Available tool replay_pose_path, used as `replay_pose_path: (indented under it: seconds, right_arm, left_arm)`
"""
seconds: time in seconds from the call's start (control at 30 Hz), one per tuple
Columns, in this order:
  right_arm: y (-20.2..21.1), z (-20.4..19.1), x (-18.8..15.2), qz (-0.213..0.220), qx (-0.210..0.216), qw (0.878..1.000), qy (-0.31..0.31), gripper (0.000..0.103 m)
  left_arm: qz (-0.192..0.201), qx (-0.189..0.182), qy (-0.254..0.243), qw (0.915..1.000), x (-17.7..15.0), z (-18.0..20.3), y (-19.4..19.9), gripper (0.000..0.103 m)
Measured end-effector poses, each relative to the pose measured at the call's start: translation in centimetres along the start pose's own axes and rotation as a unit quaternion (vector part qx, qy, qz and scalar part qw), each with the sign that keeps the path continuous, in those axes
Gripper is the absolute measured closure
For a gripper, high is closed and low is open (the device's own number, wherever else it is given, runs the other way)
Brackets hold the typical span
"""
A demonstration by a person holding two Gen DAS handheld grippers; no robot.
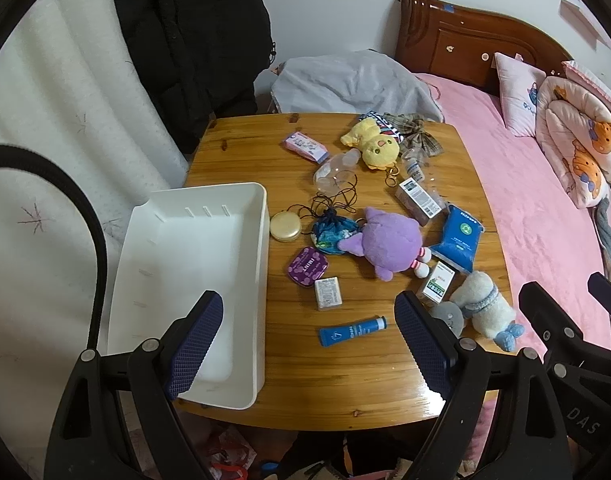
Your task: Organize objects
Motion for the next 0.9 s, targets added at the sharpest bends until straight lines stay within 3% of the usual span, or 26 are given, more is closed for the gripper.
replay_pose_path:
  seconds: [0.67,0.9]
  right_arm:
    - [-3.4,10.7,-1.7,0.014,-0.015,0.999,-0.034,0.0]
    - [-6.1,14.6,-2.6,0.02,-0.031,0.999,-0.016,0.0]
  left_arm:
    - [0.013,-0.03,-0.019,0.9993,1.0,7.8,-3.5,0.013]
    - [0.026,-0.05,-0.037,0.9978,0.2,10.7,-4.9,0.013]
Point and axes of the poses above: each gripper's, at about its wrist camera, not at the fingertips, and y roughly against the way its jaws point, z to its right, x to its top, the point moved 10 cm from there along -y, roughly the way its jaws point, and after that the axes turned 11 degrees about y, right-handed, at the moved point
